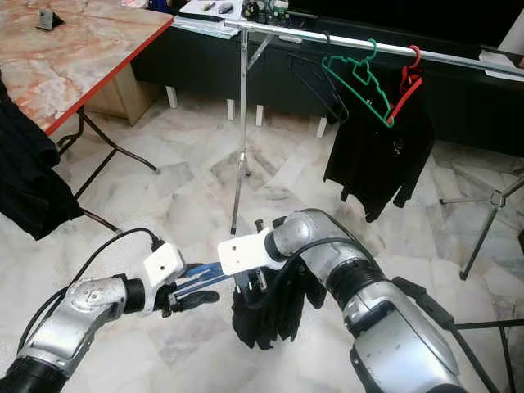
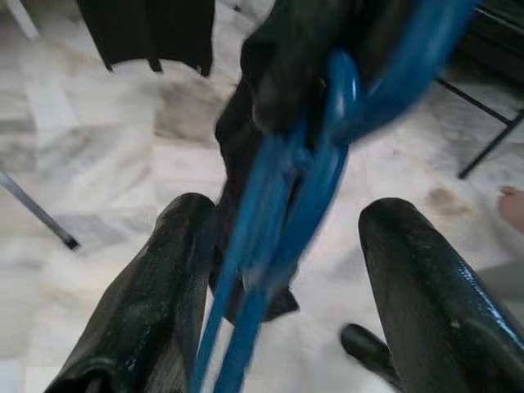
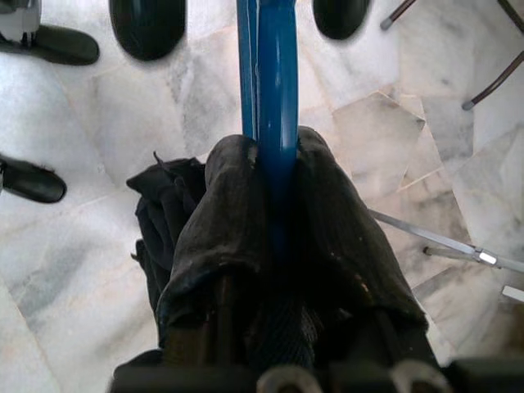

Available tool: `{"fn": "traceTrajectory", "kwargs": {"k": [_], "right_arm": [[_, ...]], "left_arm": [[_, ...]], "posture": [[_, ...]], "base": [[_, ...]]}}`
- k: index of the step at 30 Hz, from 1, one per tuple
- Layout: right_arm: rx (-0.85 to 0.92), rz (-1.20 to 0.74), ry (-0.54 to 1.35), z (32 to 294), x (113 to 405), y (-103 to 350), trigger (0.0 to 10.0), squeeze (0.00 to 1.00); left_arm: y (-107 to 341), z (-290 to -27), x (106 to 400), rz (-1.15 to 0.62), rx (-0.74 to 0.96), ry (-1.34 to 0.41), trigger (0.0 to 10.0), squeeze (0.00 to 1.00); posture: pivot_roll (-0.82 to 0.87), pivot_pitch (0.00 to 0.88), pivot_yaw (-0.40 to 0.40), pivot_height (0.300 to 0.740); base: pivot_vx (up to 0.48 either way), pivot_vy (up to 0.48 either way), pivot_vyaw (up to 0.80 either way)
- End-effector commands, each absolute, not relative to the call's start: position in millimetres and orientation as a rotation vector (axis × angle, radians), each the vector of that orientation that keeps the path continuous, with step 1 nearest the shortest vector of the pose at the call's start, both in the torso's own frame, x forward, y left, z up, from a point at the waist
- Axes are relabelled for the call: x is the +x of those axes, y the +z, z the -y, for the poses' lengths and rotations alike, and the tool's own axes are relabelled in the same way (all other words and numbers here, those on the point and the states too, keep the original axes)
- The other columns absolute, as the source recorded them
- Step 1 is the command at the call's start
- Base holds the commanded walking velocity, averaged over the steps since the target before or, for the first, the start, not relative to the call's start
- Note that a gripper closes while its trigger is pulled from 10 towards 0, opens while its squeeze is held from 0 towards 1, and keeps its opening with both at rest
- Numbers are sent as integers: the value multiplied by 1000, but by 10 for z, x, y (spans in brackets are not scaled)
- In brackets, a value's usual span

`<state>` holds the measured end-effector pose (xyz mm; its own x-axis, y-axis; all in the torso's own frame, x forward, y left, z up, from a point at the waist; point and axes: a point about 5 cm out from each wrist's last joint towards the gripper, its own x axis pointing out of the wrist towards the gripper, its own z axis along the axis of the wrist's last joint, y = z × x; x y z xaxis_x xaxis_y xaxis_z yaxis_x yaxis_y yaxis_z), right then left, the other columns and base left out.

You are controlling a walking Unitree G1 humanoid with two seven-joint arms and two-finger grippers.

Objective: Hang hanger

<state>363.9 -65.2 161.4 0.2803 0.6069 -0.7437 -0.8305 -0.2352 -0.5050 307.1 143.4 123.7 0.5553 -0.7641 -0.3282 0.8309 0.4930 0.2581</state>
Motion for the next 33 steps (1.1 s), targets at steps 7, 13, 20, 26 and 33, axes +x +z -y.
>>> {"fn": "traceTrajectory", "kwargs": {"k": [7, 13, 20, 26, 33], "right_arm": [[-1204, -197, 1372, 613, 3660, 1778, 10000, 0], [-1218, -197, 1378, 622, 3668, 1820, 10000, 0], [-1221, -188, 1376, 608, 3676, 1862, 10000, 0], [-1215, -185, 1380, 600, 3673, 1873, 10000, 0], [-1203, -179, 1386, 582, 3668, 1888, 10000, 0]], "left_arm": [[1203, -1419, 3071, -183, 421, -970, 7255, 0], [1176, -1441, 3081, -193, 439, -951, 0, 0], [1159, -1440, 3085, -194, 436, -941, 0, 0], [1145, -1463, 3089, -189, 434, -918, 0, 0], [1140, -1462, 3088, -189, 426, -918, 0, 0]], "posture": [[-1, 185, -90, 740], [-10, 193, -96, 740], [-13, 197, -98, 740], [-15, 202, -99, 740], [-17, 206, -96, 740]], "base": [[0, 0, 0], [0, 0, 0], [0, 0, 0], [0, 0, 0], [0, 0, 0]]}}
